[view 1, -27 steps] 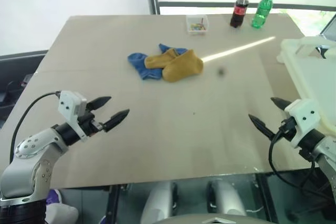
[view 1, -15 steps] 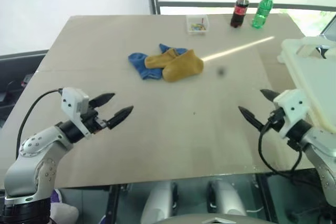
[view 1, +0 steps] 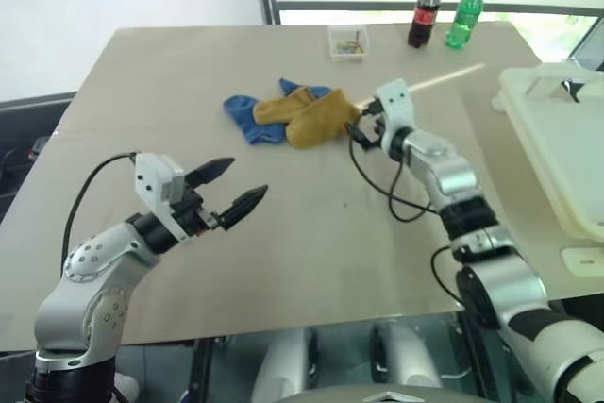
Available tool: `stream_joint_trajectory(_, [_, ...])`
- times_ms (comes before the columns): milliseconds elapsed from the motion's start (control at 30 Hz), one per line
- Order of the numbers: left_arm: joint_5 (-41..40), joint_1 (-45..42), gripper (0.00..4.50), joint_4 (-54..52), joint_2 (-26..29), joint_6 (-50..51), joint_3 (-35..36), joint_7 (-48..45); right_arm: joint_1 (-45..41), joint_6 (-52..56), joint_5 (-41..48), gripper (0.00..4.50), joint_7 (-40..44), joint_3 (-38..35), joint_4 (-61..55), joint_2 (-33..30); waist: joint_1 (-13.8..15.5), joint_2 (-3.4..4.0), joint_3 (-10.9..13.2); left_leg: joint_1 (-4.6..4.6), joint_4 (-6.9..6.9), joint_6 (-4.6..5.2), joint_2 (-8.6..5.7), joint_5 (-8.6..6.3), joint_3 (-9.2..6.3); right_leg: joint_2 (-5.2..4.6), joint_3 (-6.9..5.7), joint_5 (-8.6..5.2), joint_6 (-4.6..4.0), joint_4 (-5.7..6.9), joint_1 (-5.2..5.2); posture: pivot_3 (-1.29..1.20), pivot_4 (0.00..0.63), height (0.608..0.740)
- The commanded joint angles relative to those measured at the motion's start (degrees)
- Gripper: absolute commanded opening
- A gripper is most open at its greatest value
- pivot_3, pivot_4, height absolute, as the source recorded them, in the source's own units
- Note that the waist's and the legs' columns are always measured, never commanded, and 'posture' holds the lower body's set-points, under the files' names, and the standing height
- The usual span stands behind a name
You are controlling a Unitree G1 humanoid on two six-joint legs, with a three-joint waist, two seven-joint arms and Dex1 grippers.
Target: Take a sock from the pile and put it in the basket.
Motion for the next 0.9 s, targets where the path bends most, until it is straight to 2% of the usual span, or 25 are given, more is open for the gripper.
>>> stream_joint_trajectory(33, [-0.7,1.5,4.50,-3.3,-1.0,-1.1,0.9,1.3,-6.1,-8.4,-1.3,4.46,-1.8,-2.5,14.6,1.7,-0.2,0.00,0.0,-0.01,-0.02,0.00,-0.03,0.00,0.04,-0.01,0.03,0.00,0.00,-0.02,0.00,0.00,0.150,0.732])
stream_joint_trajectory(67, [-0.6,1.7,4.50,-3.5,-1.2,-1.2,0.9,1.5,-7.1,-9.4,-1.3,4.46,-2.0,-3.1,17.3,2.1,-0.3,0.00,0.0,-0.02,-0.04,0.00,-0.03,-0.01,0.03,-0.01,0.02,0.00,0.01,-0.01,0.00,0.00,0.150,0.732])
stream_joint_trajectory(100, [-0.6,1.8,4.50,-3.6,-1.2,-1.2,1.0,1.8,-7.9,-10.3,-1.6,4.08,-2.4,-3.5,19.3,2.2,-0.3,0.02,0.0,-0.02,-0.05,-0.01,-0.03,-0.01,0.02,-0.02,0.01,0.00,0.00,-0.03,0.00,0.00,0.150,0.732])
stream_joint_trajectory(167, [-0.7,1.9,4.50,-3.8,-1.3,-1.4,1.4,2.3,-8.9,-11.7,-1.8,3.62,-2.5,-4.4,22.0,2.4,-0.3,0.02,0.0,-0.01,-0.05,-0.02,-0.03,0.00,0.02,-0.02,0.01,0.00,0.00,-0.04,-0.02,0.00,0.150,0.732])
stream_joint_trajectory(267, [-0.7,2.4,4.50,-3.6,-1.2,-1.7,2.1,2.4,-9.5,-13.1,-2.1,2.28,-1.7,-5.3,23.7,2.7,-0.6,0.03,0.0,0.05,-0.04,-0.06,-0.01,0.03,0.00,-0.02,0.00,0.00,0.00,0.06,-0.02,0.00,0.150,0.732])
stream_joint_trajectory(367, [-0.6,2.3,4.50,-3.5,-1.2,-1.8,2.0,2.6,-9.6,-14.0,-2.4,0.65,-0.9,-5.9,23.7,2.8,-1.1,0.03,0.0,0.11,-0.04,-0.13,0.00,0.07,-0.04,-0.01,-0.01,0.01,-0.01,0.15,-0.01,0.00,0.150,0.732])
stream_joint_trajectory(433, [-0.6,2.0,4.50,-3.3,-1.2,-1.7,1.8,2.9,-9.5,-14.0,-2.2,0.05,-0.5,-6.4,23.3,2.8,-1.4,0.03,0.0,0.11,-0.04,-0.13,0.00,0.07,-0.05,-0.01,0.00,0.01,-0.01,0.17,-0.01,0.00,0.150,0.732])
stream_joint_trajectory(767, [0.0,-1.2,4.50,-2.0,-1.4,-1.0,-0.8,3.6,-5.6,-13.5,-3.4,0.05,3.5,-5.0,17.6,2.6,-1.6,0.04,0.0,0.09,-0.05,-0.13,0.01,0.07,-0.04,-0.02,0.01,0.01,-0.01,0.14,-0.02,0.00,0.150,0.732])
stream_joint_trajectory(867, [-0.1,-1.6,4.50,-1.7,-1.4,-0.8,-1.4,3.5,-3.7,-14.1,-4.2,0.79,6.9,-3.6,14.3,2.4,-1.6,0.04,0.0,0.09,-0.05,-0.13,0.01,0.07,-0.05,-0.03,0.00,0.01,-0.01,0.13,-0.02,0.00,0.150,0.732])
stream_joint_trajectory(900, [-0.2,-1.7,4.50,-1.7,-1.4,-0.7,-1.5,3.6,-3.3,-13.7,-3.8,1.33,7.3,-3.8,13.4,2.6,-1.6,0.04,0.0,0.09,-0.05,-0.13,0.01,0.07,-0.04,-0.03,0.01,0.01,-0.01,0.13,-0.02,0.00,0.150,0.732])
